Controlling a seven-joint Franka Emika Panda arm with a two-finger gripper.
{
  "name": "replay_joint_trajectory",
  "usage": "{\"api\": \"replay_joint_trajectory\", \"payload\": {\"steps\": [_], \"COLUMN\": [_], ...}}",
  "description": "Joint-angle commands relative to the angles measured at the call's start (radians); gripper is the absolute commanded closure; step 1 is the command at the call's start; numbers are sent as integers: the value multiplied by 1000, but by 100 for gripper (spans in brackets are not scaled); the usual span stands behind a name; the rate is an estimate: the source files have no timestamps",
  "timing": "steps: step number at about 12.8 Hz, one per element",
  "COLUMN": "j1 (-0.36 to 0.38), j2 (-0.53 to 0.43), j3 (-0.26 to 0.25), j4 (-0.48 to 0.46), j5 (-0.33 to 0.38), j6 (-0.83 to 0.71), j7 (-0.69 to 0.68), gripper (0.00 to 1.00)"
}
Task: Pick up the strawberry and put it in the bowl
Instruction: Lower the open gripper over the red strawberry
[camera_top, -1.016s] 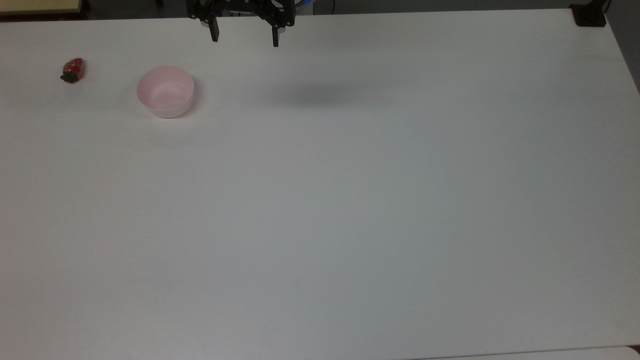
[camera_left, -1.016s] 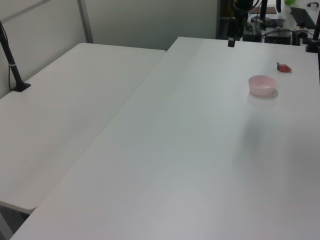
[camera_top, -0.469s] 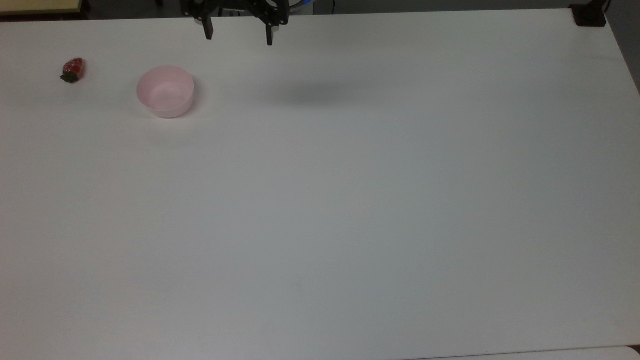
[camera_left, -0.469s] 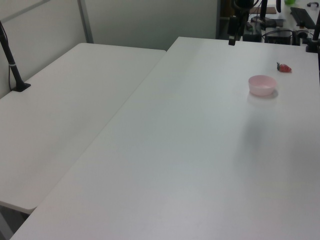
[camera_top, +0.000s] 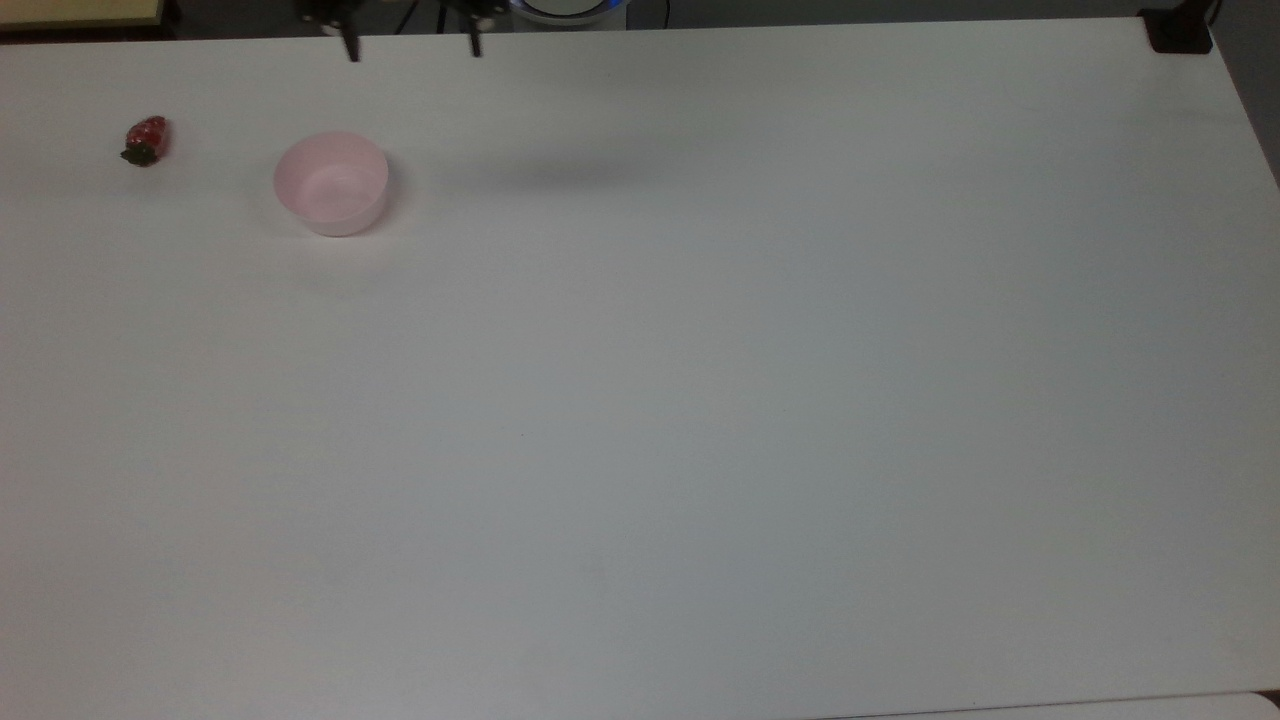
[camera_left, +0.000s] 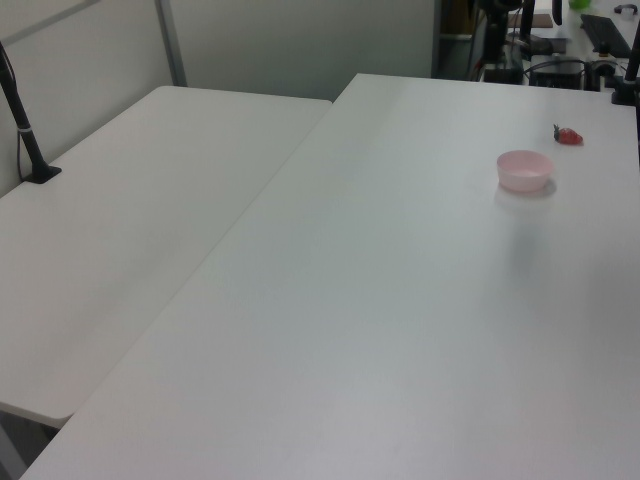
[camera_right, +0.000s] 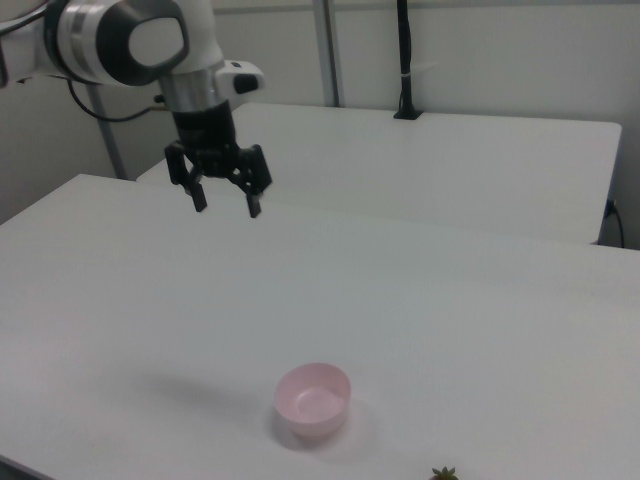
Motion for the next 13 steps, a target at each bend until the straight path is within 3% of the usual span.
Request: {"api": "replay_joint_trajectory", "payload": {"steps": [1, 5, 7, 9, 11, 13], "j1": [-97, -125, -137, -139, -172, -183], "j2": [-31, -25, -17, 21, 72, 135], "j3": [-72, -314, -386, -495, -526, -526], "j4": [-15, -103, -188, -292, -367, -372], "j5": [-59, -59, -58, -50, -46, -46], "j6": [-34, 79, 195, 382, 546, 588], "j7": [-144, -151, -180, -341, -445, -460], "gripper": [0, 0, 0, 0, 1, 1]}}
